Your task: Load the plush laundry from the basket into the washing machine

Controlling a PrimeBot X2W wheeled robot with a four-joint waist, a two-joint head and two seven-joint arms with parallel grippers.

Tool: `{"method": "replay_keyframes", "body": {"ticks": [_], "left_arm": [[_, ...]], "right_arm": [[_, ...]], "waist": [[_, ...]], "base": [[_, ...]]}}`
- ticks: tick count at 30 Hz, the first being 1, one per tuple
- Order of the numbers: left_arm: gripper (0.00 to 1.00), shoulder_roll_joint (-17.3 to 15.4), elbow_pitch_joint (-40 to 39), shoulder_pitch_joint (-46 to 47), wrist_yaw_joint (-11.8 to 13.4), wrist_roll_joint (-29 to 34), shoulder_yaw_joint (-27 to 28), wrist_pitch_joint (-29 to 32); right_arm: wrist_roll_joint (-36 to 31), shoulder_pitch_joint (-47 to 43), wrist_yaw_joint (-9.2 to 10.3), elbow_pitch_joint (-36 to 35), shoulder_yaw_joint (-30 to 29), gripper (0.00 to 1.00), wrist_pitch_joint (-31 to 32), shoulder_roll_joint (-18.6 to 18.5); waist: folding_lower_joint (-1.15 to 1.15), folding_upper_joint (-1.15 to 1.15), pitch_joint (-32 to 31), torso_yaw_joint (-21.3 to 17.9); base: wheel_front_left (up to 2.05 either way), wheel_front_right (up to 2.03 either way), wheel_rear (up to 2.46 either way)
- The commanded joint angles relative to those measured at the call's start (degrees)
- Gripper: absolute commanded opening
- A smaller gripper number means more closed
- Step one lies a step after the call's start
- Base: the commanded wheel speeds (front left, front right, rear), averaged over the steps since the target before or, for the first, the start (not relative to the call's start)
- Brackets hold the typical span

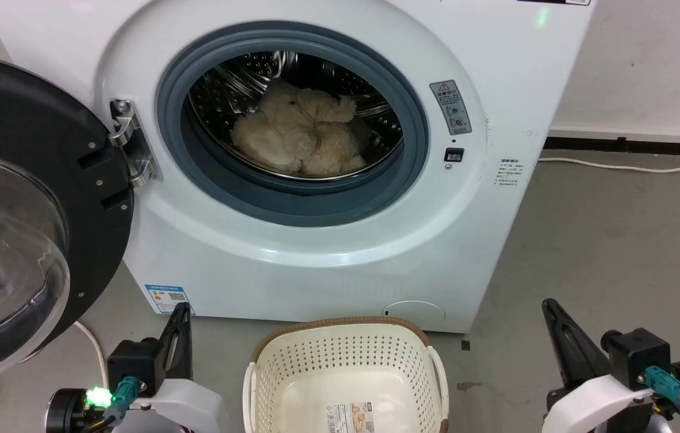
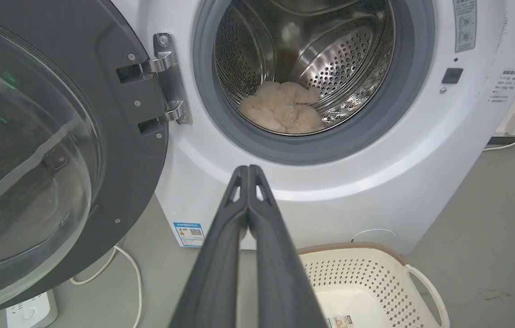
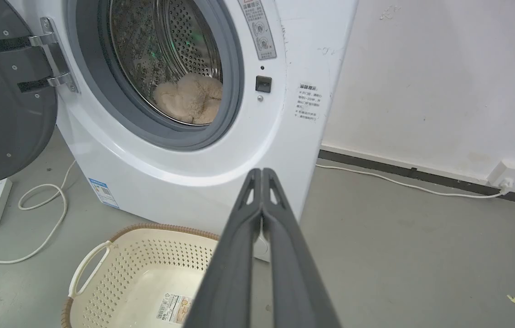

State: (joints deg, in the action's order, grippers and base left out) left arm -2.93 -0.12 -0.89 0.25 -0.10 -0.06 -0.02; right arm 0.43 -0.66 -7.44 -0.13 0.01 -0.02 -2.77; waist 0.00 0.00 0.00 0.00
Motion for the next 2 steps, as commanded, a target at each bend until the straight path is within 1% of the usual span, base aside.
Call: {"method": "replay_keyframes", "body": {"ticks": [1, 2], "left_arm": [[0.00, 0.05, 0.12, 0.89, -0.25, 0.10, 0.06, 0.02], [0.00, 0.05, 0.12, 0.89, -0.25, 0.10, 0.06, 0.02]], "right_arm": [[-0.43, 0.66, -0.05, 0.13, -0.01, 0.00, 0.02, -0.10], [-0.43, 0.66, -0.05, 0.13, -0.01, 0.00, 0.02, -0.10]], "waist": [[0.00, 0.00, 0.00, 0.00], [0.00, 0.00, 0.00, 0.00]], "base": [[0.00, 0.00, 0.00], [0.00, 0.00, 0.00]]}}
